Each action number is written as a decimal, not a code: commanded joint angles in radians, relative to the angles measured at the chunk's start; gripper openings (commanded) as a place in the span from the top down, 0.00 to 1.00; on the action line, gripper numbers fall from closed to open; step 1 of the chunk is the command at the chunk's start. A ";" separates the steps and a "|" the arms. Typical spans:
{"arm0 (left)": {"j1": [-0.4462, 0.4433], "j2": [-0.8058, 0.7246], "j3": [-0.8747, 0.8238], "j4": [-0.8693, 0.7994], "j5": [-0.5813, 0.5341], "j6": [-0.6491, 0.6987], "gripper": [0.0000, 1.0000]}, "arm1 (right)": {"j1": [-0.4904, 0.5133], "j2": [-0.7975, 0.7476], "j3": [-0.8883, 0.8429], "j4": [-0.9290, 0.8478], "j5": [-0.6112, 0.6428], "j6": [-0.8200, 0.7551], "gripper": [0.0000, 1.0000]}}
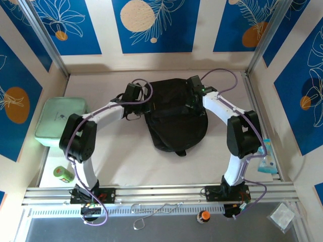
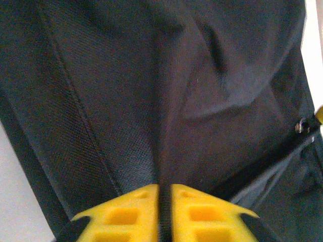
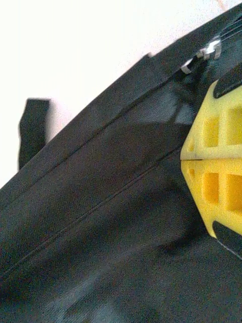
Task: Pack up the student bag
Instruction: Rotate the student bag at the center of the table, then reset both arms
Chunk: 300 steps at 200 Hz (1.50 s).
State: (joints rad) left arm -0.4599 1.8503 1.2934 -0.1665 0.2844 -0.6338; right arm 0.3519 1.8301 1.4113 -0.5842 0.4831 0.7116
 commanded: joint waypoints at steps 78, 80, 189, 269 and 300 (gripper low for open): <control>0.068 -0.485 -0.240 -0.122 -0.619 0.185 0.03 | -0.058 -0.525 -0.340 0.262 0.106 -0.275 0.01; 0.069 -0.498 -0.259 -0.112 -0.637 0.187 0.02 | -0.061 -0.532 -0.351 0.269 0.117 -0.279 0.01; 0.097 -0.977 -0.951 0.416 -1.037 0.524 0.00 | -0.208 -0.692 -0.903 0.748 0.180 -0.387 0.01; 0.258 -0.725 -0.989 0.693 -0.743 0.634 0.01 | -0.209 -0.501 -1.006 1.213 0.000 -0.603 0.01; 0.348 -0.636 -1.020 0.865 -0.471 0.662 0.01 | -0.228 -0.468 -1.055 1.374 -0.108 -0.644 0.01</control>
State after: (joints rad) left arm -0.1650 1.1782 0.2958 0.5087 -0.4404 -0.0154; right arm 0.1387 1.3373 0.3885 0.5785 0.4854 0.1379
